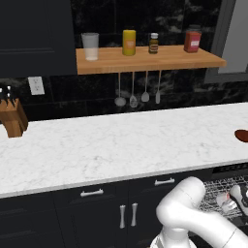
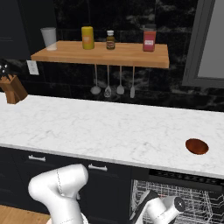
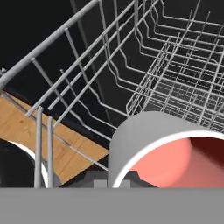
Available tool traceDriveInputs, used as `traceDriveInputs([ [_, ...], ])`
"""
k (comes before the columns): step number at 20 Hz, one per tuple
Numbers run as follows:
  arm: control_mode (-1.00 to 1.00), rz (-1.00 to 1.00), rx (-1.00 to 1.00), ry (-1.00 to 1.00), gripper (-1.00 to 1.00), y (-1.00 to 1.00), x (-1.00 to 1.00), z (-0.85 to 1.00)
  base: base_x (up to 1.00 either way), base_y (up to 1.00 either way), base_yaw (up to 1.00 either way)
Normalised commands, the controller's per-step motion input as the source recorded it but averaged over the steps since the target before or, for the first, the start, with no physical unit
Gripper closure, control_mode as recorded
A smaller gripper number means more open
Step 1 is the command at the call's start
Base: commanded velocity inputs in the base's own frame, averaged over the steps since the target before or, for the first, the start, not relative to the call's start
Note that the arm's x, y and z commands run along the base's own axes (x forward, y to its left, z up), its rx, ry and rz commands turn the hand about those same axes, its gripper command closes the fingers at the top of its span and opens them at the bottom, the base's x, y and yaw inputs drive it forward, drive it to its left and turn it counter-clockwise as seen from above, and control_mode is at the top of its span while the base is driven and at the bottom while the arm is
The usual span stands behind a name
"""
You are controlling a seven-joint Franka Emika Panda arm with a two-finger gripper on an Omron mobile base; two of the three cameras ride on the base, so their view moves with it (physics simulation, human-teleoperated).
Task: Pick up the cup and bowl from the counter, place them in the dishwasher, and close the dishwasher door.
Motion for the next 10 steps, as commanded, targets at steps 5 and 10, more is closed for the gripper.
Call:
traceDriveInputs([
  [5,-1.00,-0.04,0.00,0.20,1.00,0.00,-1.00,-0.25,0.00,0.00,0.00],
  [10,-1.00,-0.10,-0.01,0.12,1.00,0.12,-0.50,-0.25,0.00,0.00,0.00],
])
